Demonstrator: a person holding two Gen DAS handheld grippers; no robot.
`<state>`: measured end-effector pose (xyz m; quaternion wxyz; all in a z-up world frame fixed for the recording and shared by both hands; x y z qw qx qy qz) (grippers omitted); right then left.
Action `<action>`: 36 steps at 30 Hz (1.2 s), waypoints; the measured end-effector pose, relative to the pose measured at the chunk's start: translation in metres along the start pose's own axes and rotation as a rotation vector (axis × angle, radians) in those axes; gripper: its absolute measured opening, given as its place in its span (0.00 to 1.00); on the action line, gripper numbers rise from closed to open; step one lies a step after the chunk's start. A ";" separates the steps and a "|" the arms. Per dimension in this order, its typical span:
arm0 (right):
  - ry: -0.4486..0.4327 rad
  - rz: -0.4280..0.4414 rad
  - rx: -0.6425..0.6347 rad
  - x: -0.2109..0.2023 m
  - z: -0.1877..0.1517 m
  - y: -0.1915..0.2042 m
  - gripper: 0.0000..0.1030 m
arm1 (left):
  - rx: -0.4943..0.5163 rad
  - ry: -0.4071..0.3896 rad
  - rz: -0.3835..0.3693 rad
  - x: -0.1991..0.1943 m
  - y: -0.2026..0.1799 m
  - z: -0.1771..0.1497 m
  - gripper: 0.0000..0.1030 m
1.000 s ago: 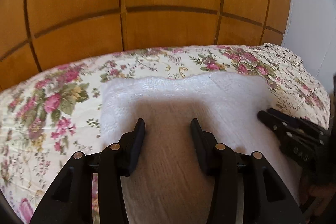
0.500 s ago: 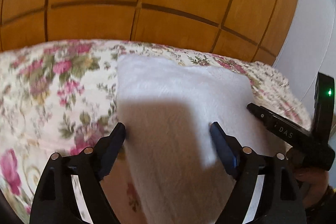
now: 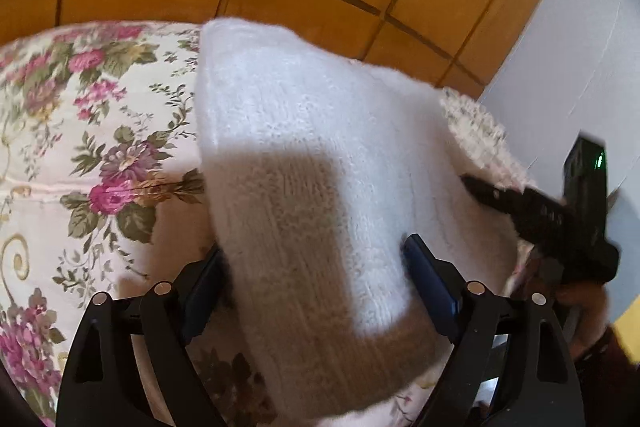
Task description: Fold small clothes
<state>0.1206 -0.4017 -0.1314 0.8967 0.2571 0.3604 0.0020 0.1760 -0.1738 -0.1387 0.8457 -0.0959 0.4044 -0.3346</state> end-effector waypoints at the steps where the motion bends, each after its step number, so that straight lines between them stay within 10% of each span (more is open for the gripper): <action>1: 0.010 0.023 0.012 -0.002 -0.001 0.001 0.68 | -0.046 -0.013 -0.025 -0.005 0.004 0.003 0.83; 20: 0.136 0.240 0.195 0.020 -0.009 0.012 0.66 | -0.128 0.079 -0.163 0.007 0.005 0.009 0.85; 28: 0.093 0.263 0.107 0.020 -0.001 0.031 0.40 | 0.094 0.040 -0.013 0.005 -0.009 0.022 0.49; 36: -0.018 0.253 -0.036 0.010 0.016 0.067 0.37 | 0.287 -0.097 0.094 -0.011 -0.024 0.060 0.42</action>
Point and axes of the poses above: each gripper's, at about its wrist camera, not at the fingertips, and x roughly the way its jaws point, y to its left, z to its top, the point moved 9 cm from there along x, roughly the way its jaws point
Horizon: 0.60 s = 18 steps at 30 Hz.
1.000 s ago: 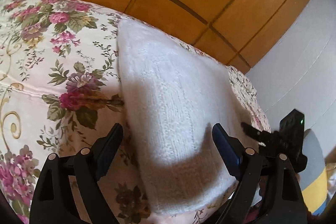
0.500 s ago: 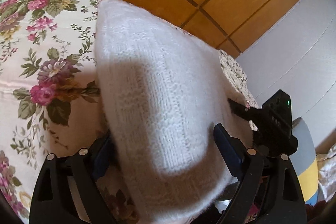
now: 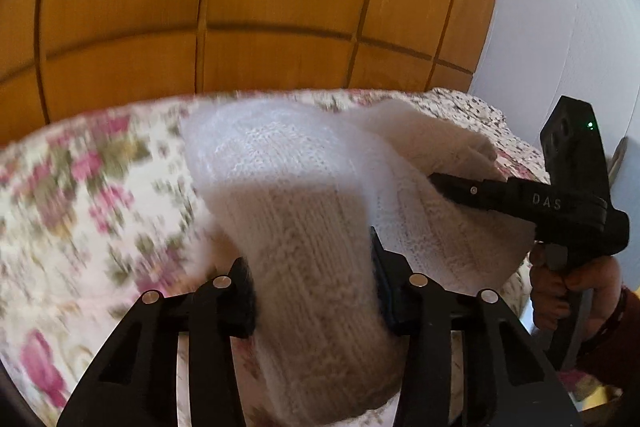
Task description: Fold small clothes
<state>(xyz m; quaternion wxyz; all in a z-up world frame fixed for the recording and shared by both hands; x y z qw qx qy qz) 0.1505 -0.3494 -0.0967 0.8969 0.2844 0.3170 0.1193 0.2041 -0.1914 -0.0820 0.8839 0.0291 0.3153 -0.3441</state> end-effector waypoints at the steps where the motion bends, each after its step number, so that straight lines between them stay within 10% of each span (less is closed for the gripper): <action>1: -0.009 0.000 -0.019 0.001 0.003 0.004 0.37 | 0.018 -0.019 0.013 -0.001 0.002 0.007 0.41; 18: -0.153 -0.047 -0.233 0.106 0.107 0.014 0.37 | 0.145 -0.185 0.249 0.069 0.079 0.090 0.41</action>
Point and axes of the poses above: each gripper's, at about its wrist camera, not at the fingertips, and x roughly the way its jaws point, y to its left, z to its top, the point moved 9 cm from there along x, roughly the way its jaws point
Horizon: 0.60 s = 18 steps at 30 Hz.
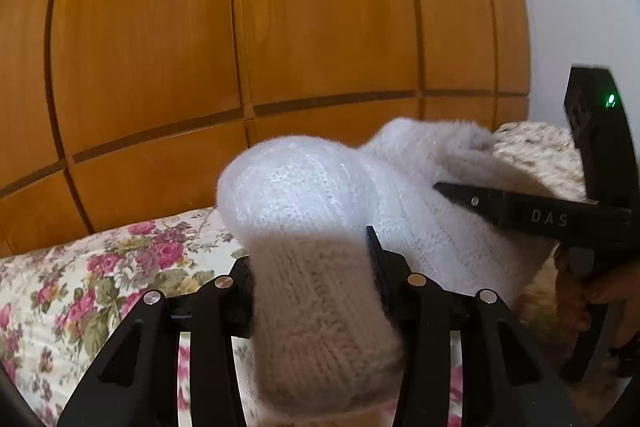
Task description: Fold small clothes
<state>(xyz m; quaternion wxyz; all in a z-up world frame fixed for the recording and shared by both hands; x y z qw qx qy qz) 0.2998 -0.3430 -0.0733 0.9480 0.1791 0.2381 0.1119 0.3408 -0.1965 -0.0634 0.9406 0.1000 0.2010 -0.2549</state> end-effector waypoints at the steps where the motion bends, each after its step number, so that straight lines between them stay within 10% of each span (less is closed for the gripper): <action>1: 0.001 -0.015 -0.008 0.008 0.001 -0.005 0.37 | -0.001 0.017 0.007 0.009 0.002 -0.004 0.41; 6: 0.109 -0.159 0.168 0.038 -0.023 -0.062 0.57 | -0.115 0.239 -0.050 0.049 0.008 -0.043 0.63; 18: 0.089 -0.233 0.236 0.008 -0.040 -0.078 0.79 | -0.425 0.335 -0.206 0.028 0.011 -0.079 0.83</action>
Point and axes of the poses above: each gripper's, at about its wrist camera, not at the fingertips, and x roughly the way its jaws point, y to its left, z to its top, the point moved 9 cm from there along x, roughly the way its jaws point
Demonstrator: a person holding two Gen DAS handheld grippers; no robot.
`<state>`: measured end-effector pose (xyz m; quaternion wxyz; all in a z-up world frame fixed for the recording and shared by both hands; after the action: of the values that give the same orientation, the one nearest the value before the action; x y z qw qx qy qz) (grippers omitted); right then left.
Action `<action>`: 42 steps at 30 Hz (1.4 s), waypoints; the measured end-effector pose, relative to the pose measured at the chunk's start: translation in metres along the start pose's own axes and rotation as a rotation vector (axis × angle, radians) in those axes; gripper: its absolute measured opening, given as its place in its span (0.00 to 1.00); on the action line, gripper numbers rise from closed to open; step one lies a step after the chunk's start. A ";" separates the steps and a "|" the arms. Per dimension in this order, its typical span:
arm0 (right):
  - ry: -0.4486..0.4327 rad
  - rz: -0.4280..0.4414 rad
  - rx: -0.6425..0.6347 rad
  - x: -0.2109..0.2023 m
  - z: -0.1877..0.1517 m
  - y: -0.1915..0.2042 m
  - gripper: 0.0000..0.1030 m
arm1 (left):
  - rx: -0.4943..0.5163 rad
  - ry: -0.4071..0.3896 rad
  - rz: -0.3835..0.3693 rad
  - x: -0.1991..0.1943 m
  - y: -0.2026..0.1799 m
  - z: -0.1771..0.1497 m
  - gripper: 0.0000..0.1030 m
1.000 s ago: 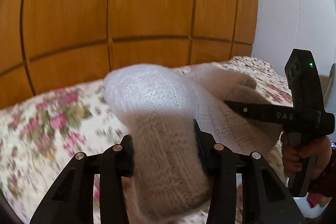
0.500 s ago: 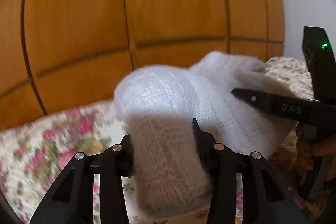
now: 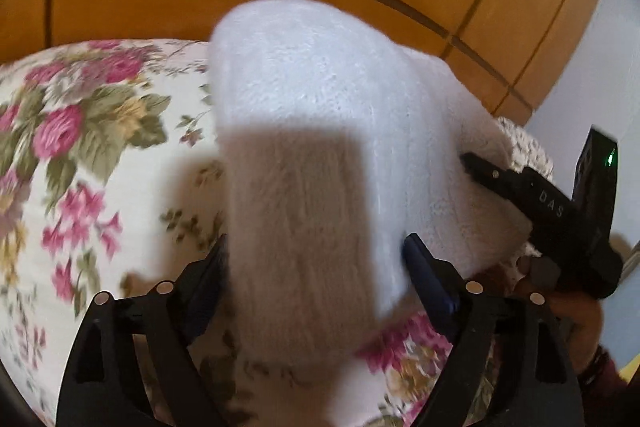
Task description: Fold small clothes
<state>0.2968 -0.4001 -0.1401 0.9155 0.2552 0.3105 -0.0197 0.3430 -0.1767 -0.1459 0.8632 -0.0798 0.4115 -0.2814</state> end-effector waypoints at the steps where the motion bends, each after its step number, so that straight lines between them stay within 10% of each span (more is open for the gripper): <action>1: -0.014 0.006 0.006 -0.005 -0.002 0.001 0.79 | -0.006 -0.017 0.019 -0.006 0.001 -0.002 0.86; 26: -0.201 -0.142 -0.327 -0.140 -0.068 0.072 0.98 | 0.142 -0.369 0.599 -0.154 -0.020 -0.030 0.96; 42: -0.243 -0.153 -0.331 -0.178 -0.060 0.077 0.98 | 0.117 -0.348 0.537 -0.180 -0.033 -0.034 0.96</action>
<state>0.1343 -0.3260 -0.0426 0.9714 0.0729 0.2155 -0.0686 0.2126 -0.1015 -0.0363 0.9671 0.0344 0.2473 -0.0489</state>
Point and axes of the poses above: each gripper's, at about its wrist camera, not at the fingertips, and x roughly the way its jaws point, y to its left, z to its top, the point moved 9 cm from there along x, roughly the way its jaws point
